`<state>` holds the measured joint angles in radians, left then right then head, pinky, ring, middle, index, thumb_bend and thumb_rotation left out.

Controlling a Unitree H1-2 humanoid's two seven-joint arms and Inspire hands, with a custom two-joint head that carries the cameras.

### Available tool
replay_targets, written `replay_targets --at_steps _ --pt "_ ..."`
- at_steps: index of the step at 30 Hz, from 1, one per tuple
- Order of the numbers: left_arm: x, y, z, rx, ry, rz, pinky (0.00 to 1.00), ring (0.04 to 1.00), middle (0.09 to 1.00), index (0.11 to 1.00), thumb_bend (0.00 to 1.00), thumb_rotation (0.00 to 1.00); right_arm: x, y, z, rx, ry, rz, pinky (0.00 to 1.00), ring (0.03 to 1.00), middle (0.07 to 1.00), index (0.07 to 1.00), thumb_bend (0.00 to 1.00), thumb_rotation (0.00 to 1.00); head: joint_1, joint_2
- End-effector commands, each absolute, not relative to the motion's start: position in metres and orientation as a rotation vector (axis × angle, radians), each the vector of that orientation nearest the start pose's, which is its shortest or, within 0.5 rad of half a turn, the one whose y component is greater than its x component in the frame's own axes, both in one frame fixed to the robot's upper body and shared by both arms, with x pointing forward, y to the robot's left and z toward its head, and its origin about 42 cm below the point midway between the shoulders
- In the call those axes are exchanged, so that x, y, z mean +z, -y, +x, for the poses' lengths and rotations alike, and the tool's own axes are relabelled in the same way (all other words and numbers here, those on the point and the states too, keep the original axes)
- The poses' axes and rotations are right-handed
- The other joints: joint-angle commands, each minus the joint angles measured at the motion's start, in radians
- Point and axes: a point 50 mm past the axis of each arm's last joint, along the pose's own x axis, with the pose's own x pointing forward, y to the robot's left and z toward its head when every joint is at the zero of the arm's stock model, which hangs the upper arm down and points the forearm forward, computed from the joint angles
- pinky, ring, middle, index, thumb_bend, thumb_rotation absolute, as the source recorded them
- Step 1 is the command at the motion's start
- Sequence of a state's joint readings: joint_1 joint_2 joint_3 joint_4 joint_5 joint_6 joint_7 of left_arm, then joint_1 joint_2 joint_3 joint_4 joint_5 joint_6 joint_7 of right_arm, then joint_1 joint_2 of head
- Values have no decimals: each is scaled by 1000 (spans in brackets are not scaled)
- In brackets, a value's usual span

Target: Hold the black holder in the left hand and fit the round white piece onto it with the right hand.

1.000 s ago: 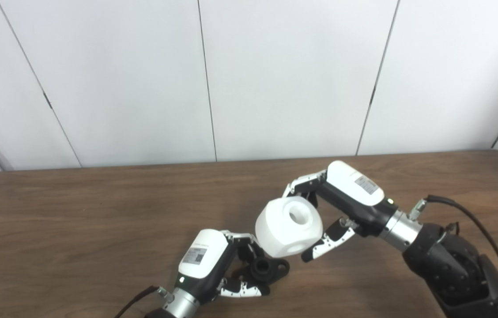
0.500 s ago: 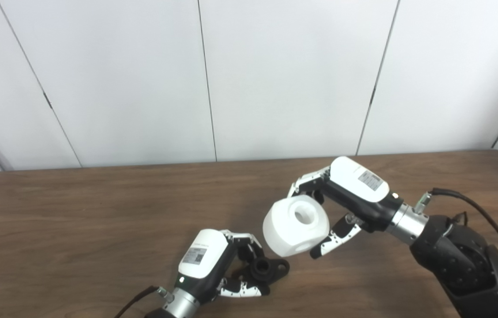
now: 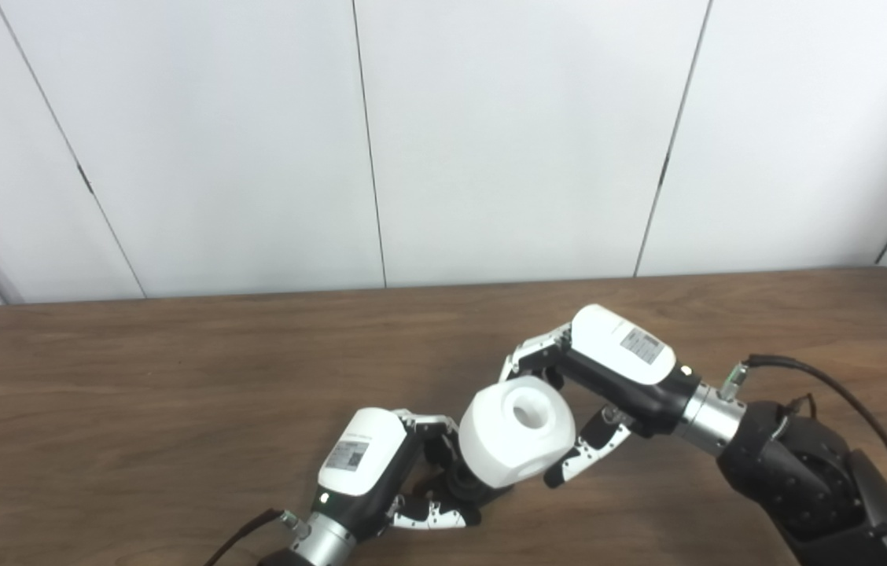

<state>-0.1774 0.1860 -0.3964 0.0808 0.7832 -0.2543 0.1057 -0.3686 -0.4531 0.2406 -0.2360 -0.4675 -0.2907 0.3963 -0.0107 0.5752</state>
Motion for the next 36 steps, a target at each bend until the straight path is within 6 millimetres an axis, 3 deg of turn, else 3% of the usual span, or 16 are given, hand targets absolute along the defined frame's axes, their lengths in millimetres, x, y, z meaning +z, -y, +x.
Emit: replay_targets --at_steps 1,23,36 --pt "104 -140 297 -433 455 899 634 494 467 503 525 0 275 214 342 639 787 -1062 328 436 531 488 502 131 0 0" --pt "107 -130 292 -433 458 889 639 498 468 501 525 0 257 198 349 669 805 -1026 335 441 527 489 502 130 34 1" --pt "111 -129 291 -431 463 877 638 493 463 508 524 0 251 200 353 690 784 -1039 326 428 520 488 502 131 36 25"
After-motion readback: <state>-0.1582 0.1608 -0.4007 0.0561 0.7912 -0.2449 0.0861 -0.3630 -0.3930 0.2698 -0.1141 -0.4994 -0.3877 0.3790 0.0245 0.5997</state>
